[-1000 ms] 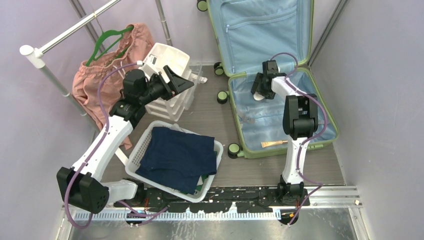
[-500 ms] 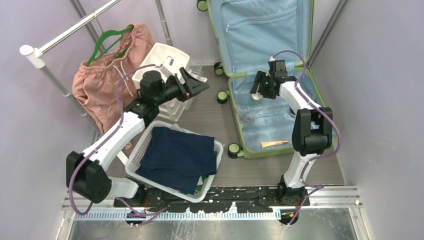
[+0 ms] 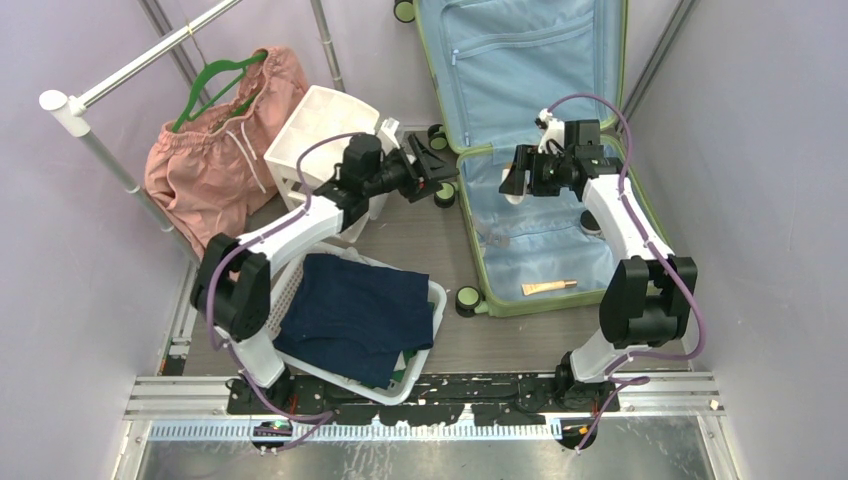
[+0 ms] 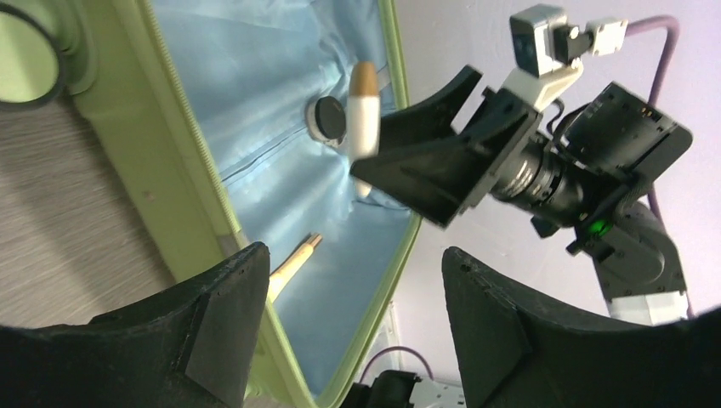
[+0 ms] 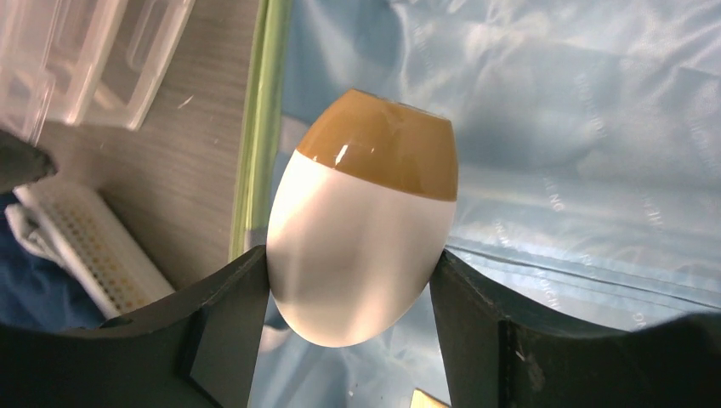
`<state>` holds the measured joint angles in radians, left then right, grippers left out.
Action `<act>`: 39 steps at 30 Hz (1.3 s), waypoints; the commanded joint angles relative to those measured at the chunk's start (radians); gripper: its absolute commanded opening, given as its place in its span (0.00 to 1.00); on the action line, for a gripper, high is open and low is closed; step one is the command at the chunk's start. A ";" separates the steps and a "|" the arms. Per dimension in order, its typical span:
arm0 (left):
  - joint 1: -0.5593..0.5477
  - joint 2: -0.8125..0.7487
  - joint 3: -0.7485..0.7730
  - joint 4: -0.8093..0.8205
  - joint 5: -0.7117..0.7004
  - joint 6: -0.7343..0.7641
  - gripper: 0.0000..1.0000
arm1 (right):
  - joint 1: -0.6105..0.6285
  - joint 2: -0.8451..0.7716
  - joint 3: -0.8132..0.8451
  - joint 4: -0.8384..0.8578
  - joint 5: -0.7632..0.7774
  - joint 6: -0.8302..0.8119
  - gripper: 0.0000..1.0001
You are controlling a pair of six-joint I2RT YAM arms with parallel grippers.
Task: Open, take out, and arrange the luggage
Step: Pick up the personal item from the luggage, then place the personal item in the drawer.
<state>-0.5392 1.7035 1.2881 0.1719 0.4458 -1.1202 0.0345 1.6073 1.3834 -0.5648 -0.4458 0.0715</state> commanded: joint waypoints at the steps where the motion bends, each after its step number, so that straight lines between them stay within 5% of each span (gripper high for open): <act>1: -0.031 0.073 0.102 0.140 -0.003 -0.080 0.74 | -0.008 -0.067 -0.012 -0.026 -0.158 -0.081 0.25; 18: -0.104 0.283 0.343 -0.042 -0.027 -0.115 0.70 | -0.008 -0.073 0.037 -0.077 -0.360 -0.152 0.23; 32: -0.146 0.358 0.435 -0.060 0.040 -0.125 0.52 | 0.004 -0.055 0.060 -0.069 -0.395 -0.136 0.23; 35: -0.150 0.362 0.452 -0.055 0.052 -0.125 0.43 | 0.012 -0.053 0.057 -0.069 -0.396 -0.136 0.23; 39: -0.152 0.369 0.471 -0.023 0.082 -0.141 0.11 | 0.016 -0.053 0.053 -0.069 -0.391 -0.139 0.23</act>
<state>-0.6834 2.0727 1.7023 0.0902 0.4717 -1.2510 0.0399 1.5826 1.3960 -0.6655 -0.7937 -0.0669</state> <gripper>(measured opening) 0.284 0.702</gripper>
